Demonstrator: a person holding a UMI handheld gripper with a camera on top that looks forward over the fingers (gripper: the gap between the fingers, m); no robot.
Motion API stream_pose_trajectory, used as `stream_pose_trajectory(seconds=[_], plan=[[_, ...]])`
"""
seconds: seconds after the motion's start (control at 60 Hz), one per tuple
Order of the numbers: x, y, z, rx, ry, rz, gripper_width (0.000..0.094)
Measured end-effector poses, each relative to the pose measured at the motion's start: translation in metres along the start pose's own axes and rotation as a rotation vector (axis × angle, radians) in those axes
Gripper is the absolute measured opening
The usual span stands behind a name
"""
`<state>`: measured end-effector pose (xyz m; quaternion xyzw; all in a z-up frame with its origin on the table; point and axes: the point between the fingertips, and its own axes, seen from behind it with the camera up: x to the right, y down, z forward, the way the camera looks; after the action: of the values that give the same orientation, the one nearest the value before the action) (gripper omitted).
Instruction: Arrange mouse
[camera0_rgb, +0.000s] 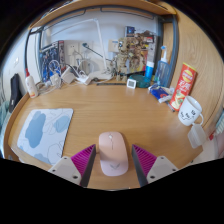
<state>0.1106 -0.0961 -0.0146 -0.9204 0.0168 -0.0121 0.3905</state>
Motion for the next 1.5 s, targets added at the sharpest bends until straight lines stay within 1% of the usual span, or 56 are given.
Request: stream_pose_trajectory(seconds=[0.05,0.083,0.1,0.117,0.217,0.25,0.35,0.383,0.483,0.533,0.583,0.65,0.783,0.867,0.95,1.033,1.083,1.15,1.25,1.367,1.5], plan=[[-0.001,-0.003,0.005,-0.002,-0.010,0.023,0.0637],[-0.002,-0.006,0.009,-0.007,-0.022,0.042,0.0608],[-0.003,-0.005,0.008,-0.003,-0.015,0.046,0.0508],[-0.001,-0.005,0.008,-0.005,-0.007,0.042,0.0486],[-0.002,-0.003,0.008,-0.015,0.009,0.019,0.0417],[-0.003,-0.002,0.008,-0.022,0.013,0.023,0.0381],[-0.005,0.000,0.007,-0.072,0.023,0.063,0.0279],[-0.005,-0.001,0.007,-0.087,0.030,0.086,0.0265],[-0.005,-0.002,0.006,-0.113,0.060,0.099,0.0264],[-0.008,-0.010,0.001,-0.110,0.062,0.125,0.0264],[-0.011,-0.034,-0.011,-0.070,0.078,0.142,0.0266],[-0.015,-0.077,-0.033,0.009,0.091,0.154,0.0265],[-0.034,-0.181,-0.079,0.172,0.083,0.149,0.0263],[-0.055,-0.237,-0.108,0.256,0.069,0.144,0.0266],[-0.093,-0.276,-0.125,0.295,0.017,0.143,0.0266],[-0.138,-0.292,-0.130,0.313,-0.036,0.120,0.0265],[-0.161,-0.285,-0.121,0.309,-0.044,0.092,0.0265],[-0.192,-0.263,-0.096,0.243,-0.065,0.092,0.0264],[-0.227,-0.202,-0.051,0.113,-0.098,0.107,0.0270],[-0.254,-0.134,-0.009,-0.016,-0.085,0.096,0.0270],[-0.269,-0.073,0.016,-0.111,-0.083,0.061,0.0271]])
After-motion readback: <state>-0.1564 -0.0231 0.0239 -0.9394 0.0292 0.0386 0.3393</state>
